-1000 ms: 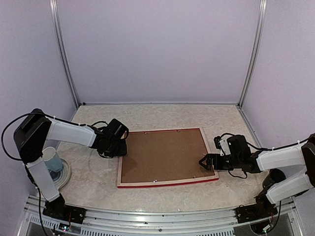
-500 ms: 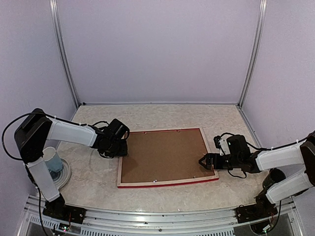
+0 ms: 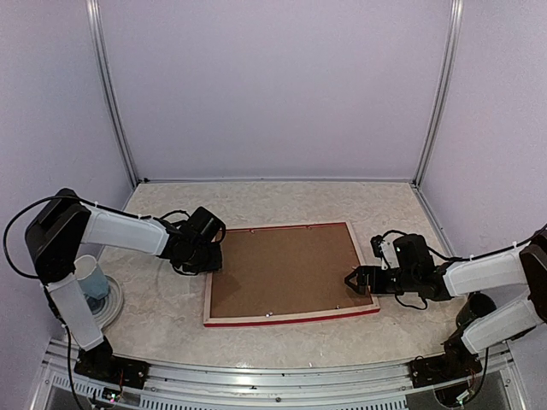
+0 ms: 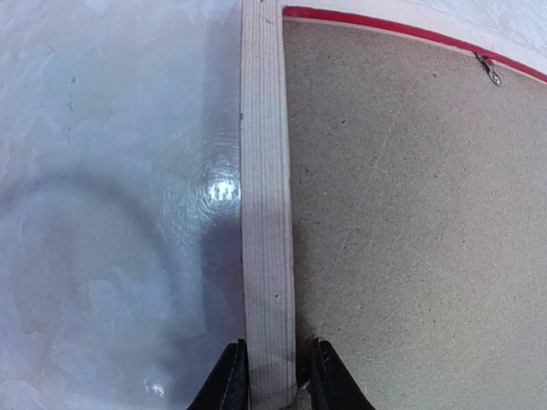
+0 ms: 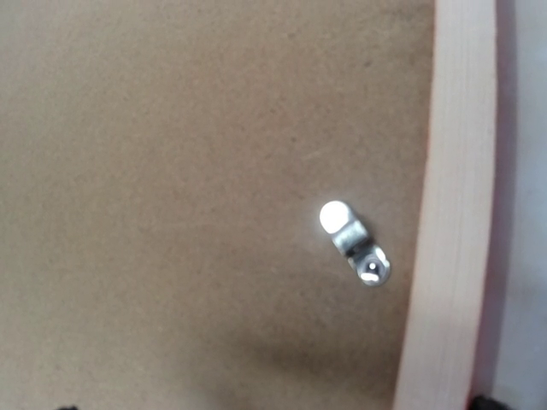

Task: Put the photo into the frame
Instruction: Press the fastener onto the backboard.

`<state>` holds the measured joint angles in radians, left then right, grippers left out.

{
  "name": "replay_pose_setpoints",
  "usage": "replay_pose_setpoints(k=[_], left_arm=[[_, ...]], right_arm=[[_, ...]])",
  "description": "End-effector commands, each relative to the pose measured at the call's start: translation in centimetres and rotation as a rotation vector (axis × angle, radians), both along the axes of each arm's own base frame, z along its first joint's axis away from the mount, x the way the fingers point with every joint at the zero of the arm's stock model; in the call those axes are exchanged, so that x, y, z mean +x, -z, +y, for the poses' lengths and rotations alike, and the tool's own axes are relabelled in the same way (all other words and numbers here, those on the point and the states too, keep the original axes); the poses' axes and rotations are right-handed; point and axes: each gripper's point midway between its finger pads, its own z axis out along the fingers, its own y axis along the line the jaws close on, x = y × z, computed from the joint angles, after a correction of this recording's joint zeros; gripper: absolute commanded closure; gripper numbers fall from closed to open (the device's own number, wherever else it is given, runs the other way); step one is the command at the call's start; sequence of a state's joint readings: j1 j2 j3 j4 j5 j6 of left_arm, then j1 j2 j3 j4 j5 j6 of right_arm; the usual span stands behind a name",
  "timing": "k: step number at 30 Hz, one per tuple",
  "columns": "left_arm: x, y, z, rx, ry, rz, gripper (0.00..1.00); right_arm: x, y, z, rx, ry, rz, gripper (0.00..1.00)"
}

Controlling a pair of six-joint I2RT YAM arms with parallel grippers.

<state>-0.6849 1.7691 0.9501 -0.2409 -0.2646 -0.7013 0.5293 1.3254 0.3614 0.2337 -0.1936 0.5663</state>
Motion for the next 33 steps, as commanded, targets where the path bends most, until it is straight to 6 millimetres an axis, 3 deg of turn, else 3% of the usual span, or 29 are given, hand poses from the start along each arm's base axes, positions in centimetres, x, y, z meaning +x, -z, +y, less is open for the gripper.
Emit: replay_pose_setpoints(k=[1, 10, 21, 27, 33], left_arm=[[-2.1, 1.5, -0.3, 0.0, 0.041, 0.074, 0.77], [-2.4, 1.8, -0.6, -0.013, 0.056, 0.086, 0.82], [-2.0, 0.8, -1.4, -0.049, 0.086, 0.064, 0.93], [-1.4, -0.4, -0.7, -0.042, 0.068, 0.03, 0.76], [-0.9, -2.0, -0.2, -0.066, 0.064, -0.021, 0.48]], right_arm=[[-1.7, 2.2, -0.3, -0.04, -0.023, 0.086, 0.01], [-1.5, 2.2, -0.1, -0.044, -0.027, 0.088, 0.01], [-1.3, 1.9, -0.2, -0.06, -0.027, 0.083, 0.01], [-0.3, 0.5, -0.3, -0.081, -0.017, 0.05, 0.01], [0.6, -0.6, -0.1, -0.094, -0.014, 0.027, 0.01]])
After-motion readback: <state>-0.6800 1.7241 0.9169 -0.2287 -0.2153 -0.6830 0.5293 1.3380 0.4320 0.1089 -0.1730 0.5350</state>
